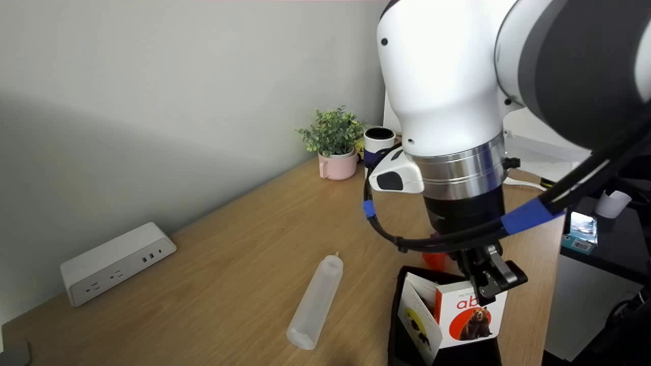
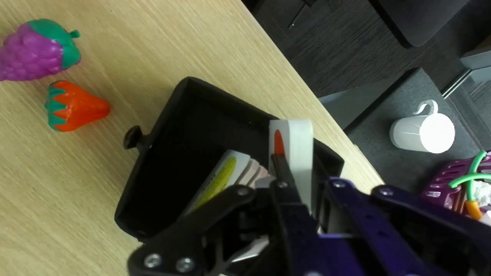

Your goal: Put the left and right books in the black box respectively

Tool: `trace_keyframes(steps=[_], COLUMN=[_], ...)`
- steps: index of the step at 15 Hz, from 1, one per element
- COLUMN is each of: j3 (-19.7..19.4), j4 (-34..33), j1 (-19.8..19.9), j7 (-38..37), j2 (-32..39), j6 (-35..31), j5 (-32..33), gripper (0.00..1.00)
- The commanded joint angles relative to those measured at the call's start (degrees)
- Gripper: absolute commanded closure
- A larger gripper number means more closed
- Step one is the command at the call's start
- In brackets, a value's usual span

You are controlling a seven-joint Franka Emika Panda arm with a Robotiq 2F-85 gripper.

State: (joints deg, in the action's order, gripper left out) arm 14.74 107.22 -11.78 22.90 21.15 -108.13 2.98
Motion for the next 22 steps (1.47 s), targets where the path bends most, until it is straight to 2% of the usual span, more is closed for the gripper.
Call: trace_keyframes(steps=[1, 6, 14, 22], j3=[0.1, -0.3, -1.6, -2.7], j4=[4.1, 6.7, 12.0, 15.2], j1=[-0.6, -1.0, -0.9, -0.5], j7=[-2.1, -5.6, -17.3, -20.9], j2=[-5.0, -9.0, -14.5, -17.0], j6=[-0.6, -0.9, -3.4, -4.9], j5=[0.4, 0.6, 2.0, 1.9], gripper=[0.96, 0.96, 0.96, 0.96])
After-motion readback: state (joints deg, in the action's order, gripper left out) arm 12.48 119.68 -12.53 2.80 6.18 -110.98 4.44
